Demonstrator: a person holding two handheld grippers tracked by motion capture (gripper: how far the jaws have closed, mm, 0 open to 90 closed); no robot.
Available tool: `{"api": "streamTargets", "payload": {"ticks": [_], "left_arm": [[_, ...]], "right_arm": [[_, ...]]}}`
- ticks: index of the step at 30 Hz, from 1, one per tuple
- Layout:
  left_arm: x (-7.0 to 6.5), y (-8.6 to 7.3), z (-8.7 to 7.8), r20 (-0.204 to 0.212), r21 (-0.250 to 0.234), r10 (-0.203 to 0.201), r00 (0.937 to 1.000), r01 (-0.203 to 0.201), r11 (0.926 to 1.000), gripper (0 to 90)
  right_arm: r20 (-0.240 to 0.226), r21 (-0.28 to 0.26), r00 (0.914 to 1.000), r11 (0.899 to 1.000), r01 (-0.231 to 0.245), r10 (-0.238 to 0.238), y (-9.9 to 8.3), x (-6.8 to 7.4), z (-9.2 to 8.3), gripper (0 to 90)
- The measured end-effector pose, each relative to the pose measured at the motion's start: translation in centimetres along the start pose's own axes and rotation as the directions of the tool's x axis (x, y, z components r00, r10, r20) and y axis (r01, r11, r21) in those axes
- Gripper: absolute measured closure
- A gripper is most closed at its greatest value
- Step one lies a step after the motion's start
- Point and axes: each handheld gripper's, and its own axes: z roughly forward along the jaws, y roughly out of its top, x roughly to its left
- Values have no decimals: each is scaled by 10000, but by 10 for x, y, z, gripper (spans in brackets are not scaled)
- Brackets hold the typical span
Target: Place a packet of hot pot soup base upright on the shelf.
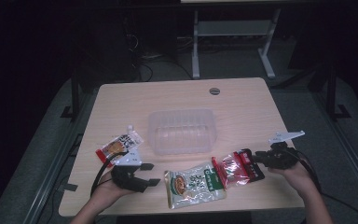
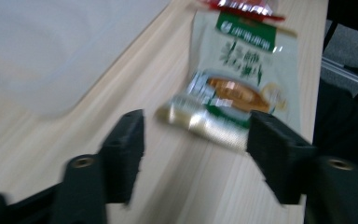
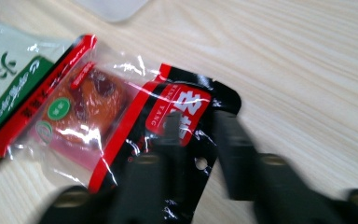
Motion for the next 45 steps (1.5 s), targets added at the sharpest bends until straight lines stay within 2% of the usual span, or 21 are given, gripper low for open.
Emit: {"api": "streamTargets", "payload": {"ticks": [3,4,7,10,12,19,24,26,27,35,41,45], "left_arm": [[-7,17,12,136,-65,326,9994,-325,9995,536],[-8,23,16,213,-96,407,9989,-405,9991,571],[-11,39,29,523,-206,462,9976,-452,9988,708],[-12,52,45,658,-66,615,9959,-612,9981,841],[-13,60,55,794,51,742,9941,-748,9972,896],[-22,88,96,1339,-38,1273,9828,-1280,9918,897],[-32,100,121,1520,53,1685,9739,-1713,9852,898],[-35,103,131,1560,93,1748,9722,-1784,9839,898],[-38,105,140,1622,153,1746,9712,-1794,9837,898],[-43,106,161,1650,465,1864,9685,-1964,9794,898],[-41,104,169,1664,673,1728,9708,-1860,9802,898],[-41,103,173,1599,851,1769,9712,-1921,9777,897]], "right_arm": [[261,-104,9997,9999,6,-4,-2,2,-2,529],[308,-186,9994,9997,-129,135,-2,3,-3,498],[285,-302,9992,9991,-289,297,-5,2,-5,434],[325,-401,9987,9985,-378,391,-8,1,-6,389],[418,-447,9983,9983,-382,401,-10,1,-7,357],[526,-671,9977,9970,-386,422,-13,-1,-5,321],[466,-556,9981,9978,-373,399,-14,0,-1,317],[491,-527,9980,9979,-364,390,-15,1,0,312],[493,-529,9981,9980,-351,377,-15,1,1,312],[467,-486,9981,9981,-374,397,-17,-2,2,311],[450,-541,9980,9976,-421,445,-18,-4,2,311],[452,-570,9979,9975,-428,454,-18,-4,1,311]]}}
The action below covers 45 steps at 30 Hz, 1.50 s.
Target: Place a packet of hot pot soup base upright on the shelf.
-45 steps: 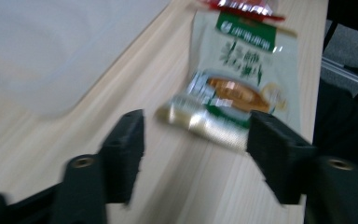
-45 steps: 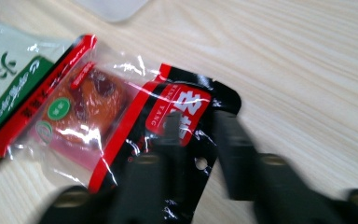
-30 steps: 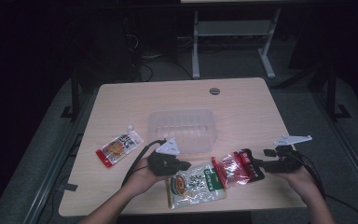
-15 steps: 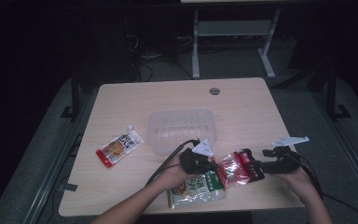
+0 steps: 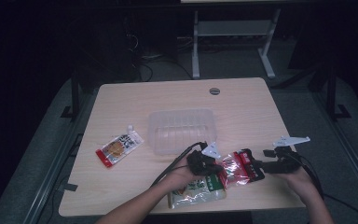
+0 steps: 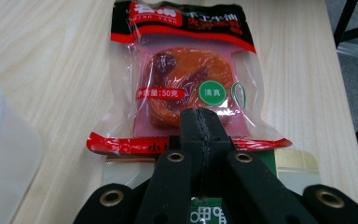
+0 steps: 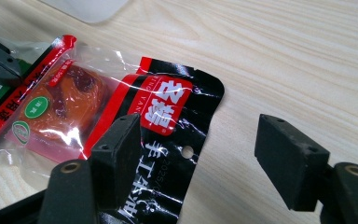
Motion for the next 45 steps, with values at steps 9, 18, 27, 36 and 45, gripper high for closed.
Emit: {"api": "streamTargets", "payload": {"ticks": [9,18,27,36,45], "left_arm": [[0,-2,4,-58,226,54,10000,-52,9997,898],[1,-7,7,-13,348,62,10000,-61,9994,899],[1,-8,8,27,460,63,10000,-65,9989,900],[1,-9,8,40,423,39,10000,-40,9991,900],[0,-10,7,-50,391,45,10000,-43,9992,900]], "right_arm": [[17,-36,10000,10000,12,-12,0,0,-2,310],[-293,-540,9995,9985,-92,77,2,-1,-10,300],[-1152,-614,9926,9971,-446,373,2,2,-5,284],[-2144,-257,9737,9961,-849,775,-1,-1,10,279],[-3093,54,9454,9944,-1058,1023,-1,0,21,346]]}}
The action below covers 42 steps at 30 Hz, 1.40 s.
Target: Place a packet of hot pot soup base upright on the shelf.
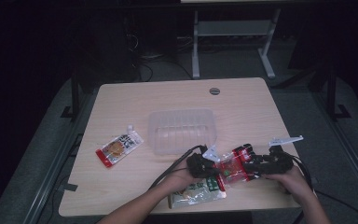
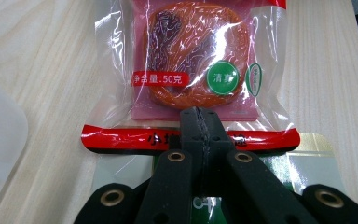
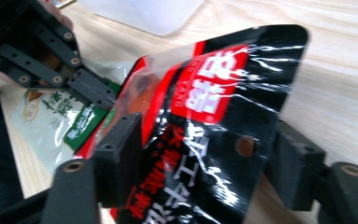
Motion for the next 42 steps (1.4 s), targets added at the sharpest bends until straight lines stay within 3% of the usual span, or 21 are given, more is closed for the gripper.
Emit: {"api": "streamTargets", "payload": {"ticks": [3,10,21,26,28,35,37,42], "left_arm": [[0,0,0,24,-17,-33,10000,33,10000,900],[1,0,0,79,-7,-142,9999,142,9999,900],[0,-1,0,67,-41,-126,9999,126,9999,900],[1,-1,-1,98,-40,-158,9998,158,9999,900],[1,-1,-1,120,-25,-144,9998,144,9999,900],[2,-1,-1,237,-40,-295,9993,296,9996,900],[2,-2,-2,364,-64,-455,9983,458,9989,900],[2,-2,-10,383,-136,-391,9985,396,9991,899]], "right_arm": [[2,16,9998,9998,199,-199,1,3,0,390],[200,-251,9988,9986,456,-451,3,6,-7,602],[436,-94,9869,9877,1559,-1554,8,17,-6,844],[363,-84,9839,9844,1755,-1751,10,18,-5,895],[532,2,9801,9815,1914,-1911,10,20,-4,898],[455,-12,9788,9798,1999,-1996,12,22,-5,900],[409,-105,9775,9782,2076,-2070,13,23,-6,900],[272,-482,9771,9761,2120,-2109,17,27,-12,900]]}}
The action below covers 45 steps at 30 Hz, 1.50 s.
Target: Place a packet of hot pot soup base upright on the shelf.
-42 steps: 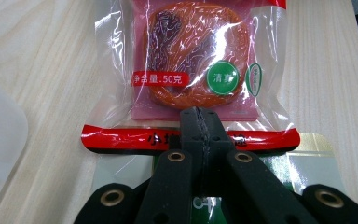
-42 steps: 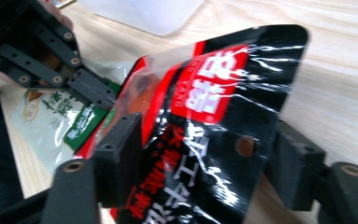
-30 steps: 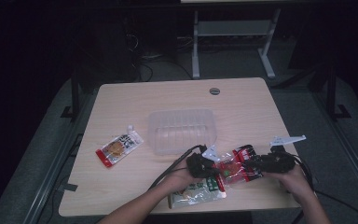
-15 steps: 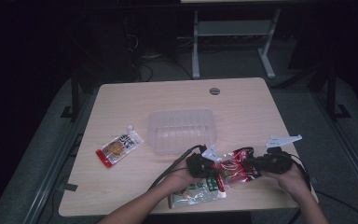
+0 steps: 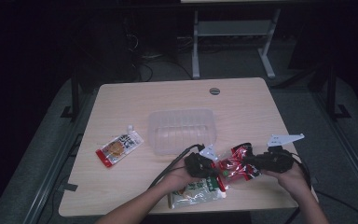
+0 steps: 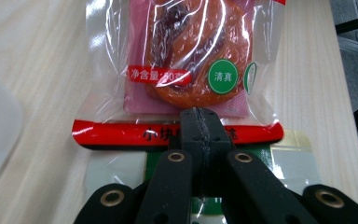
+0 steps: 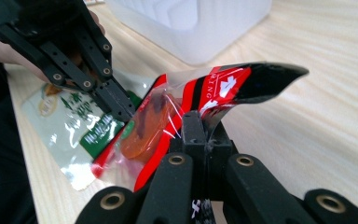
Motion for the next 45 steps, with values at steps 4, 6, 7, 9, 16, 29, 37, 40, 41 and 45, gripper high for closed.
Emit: {"api": "streamTargets", "payload": {"ticks": [4,6,7,9,16,29,37,40,41,45], "left_arm": [[1,0,-11,13,-182,-70,10000,70,9998,899],[0,-1,-17,34,-258,-69,10000,70,9996,899],[-1,-1,-20,40,-284,-55,10000,56,9996,898],[-1,-2,-28,39,-310,51,10000,-50,9995,898],[-1,-15,-58,8,-637,-108,9999,108,9979,849],[-1,-68,-122,-738,-1046,-685,9949,606,9927,661],[-4,-92,-143,-1013,-1066,-1111,9886,1002,9892,573],[-7,-101,-150,-1036,-1008,-1261,9866,1157,9882,540],[-7,-104,-153,-1076,-934,-1258,9862,1160,9889,534],[-9,-118,-165,-1293,-1025,-1590,9788,1463,9839,531]], "right_arm": [[10,-371,10000,9993,35,-35,5,3,-7,900],[96,-575,9999,9983,102,-97,7,4,-12,900],[112,-697,9999,9975,108,-101,8,4,-14,900],[139,-888,9998,9960,137,-125,10,4,-18,900],[225,-1539,9996,9879,207,-175,19,8,-30,900],[442,-1915,9985,9807,387,-308,30,11,-39,900],[609,-2133,9979,9763,353,-228,40,10,-46,900],[633,-2245,9977,9737,388,-252,46,11,-49,900],[636,-2295,9976,9725,396,-256,49,11,-51,900],[684,-2462,9968,9675,575,-419,62,14,-55,900]]}}
